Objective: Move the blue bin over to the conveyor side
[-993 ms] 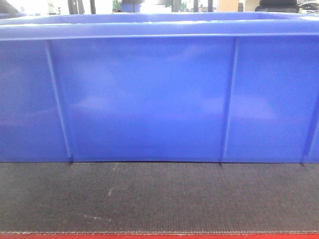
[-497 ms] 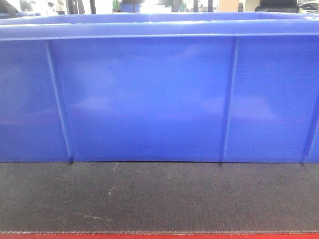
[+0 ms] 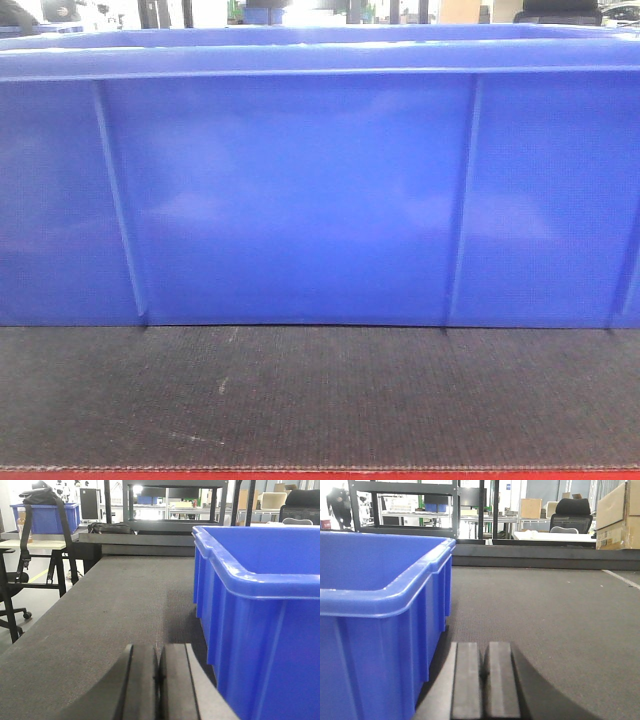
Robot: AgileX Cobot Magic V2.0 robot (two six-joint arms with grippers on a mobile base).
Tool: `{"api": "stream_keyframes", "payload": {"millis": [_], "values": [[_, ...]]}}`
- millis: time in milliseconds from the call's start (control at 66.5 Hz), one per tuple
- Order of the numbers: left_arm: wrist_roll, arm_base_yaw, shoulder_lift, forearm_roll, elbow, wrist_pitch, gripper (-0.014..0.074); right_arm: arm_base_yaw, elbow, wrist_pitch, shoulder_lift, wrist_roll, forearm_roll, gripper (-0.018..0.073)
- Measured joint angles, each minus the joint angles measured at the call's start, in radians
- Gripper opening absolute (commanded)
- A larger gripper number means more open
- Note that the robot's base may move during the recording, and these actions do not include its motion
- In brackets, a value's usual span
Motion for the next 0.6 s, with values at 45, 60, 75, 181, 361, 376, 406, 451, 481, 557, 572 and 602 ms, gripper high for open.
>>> {"api": "stream_keyframes", "payload": {"millis": [45,60,75,181,361,376,406,451,481,557,572,602], "values": [[0.000,0.000,0.000,0.000,0.000,0.000,-0.0006,0.000,0.000,0.000,-0.002,0.002,0.000,-0.0089],[0.000,0.000,0.000,0.000,0.000,0.000,-0.0006,0.000,0.000,-0.002,-0.002,0.002,0.000,-0.0089],[0.000,0.000,0.000,0.000,0.000,0.000,-0.0006,0.000,0.000,-0.001,-0.002,0.002,0.000,-0.0089],[0.000,0.000,0.000,0.000,0.000,0.000,-0.0006,0.000,0.000,-0.001,-0.002,0.002,0.000,-0.0089],[0.000,0.000,0.000,0.000,0.000,0.000,-0.0006,0.000,0.000,-0.001,-0.002,0.002,0.000,-0.0089],[0.000,0.000,0.000,0.000,0.000,0.000,-0.0006,0.000,0.000,-0.001,-0.002,0.002,0.000,-0.0089],[0.000,0.000,0.000,0.000,0.000,0.000,-0.0006,0.000,0.000,-0.001,-0.002,0.005,0.002,-0.0089],[0.000,0.000,0.000,0.000,0.000,0.000,-0.0006,0.000,0.000,-0.001,-0.002,0.005,0.002,-0.0089],[0.000,0.000,0.000,0.000,0.000,0.000,-0.0006,0.000,0.000,-0.001,-0.002,0.005,0.002,-0.0089],[0.000,0.000,0.000,0.000,0.000,0.000,-0.0006,0.000,0.000,-0.001,-0.002,0.005,0.002,-0.0089],[0.000,0.000,0.000,0.000,0.000,0.000,-0.0006,0.000,0.000,-0.001,-0.002,0.005,0.002,-0.0089],[0.000,0.000,0.000,0.000,0.000,0.000,-0.0006,0.000,0.000,-0.001,-0.002,0.005,0.002,-0.0089]]}}
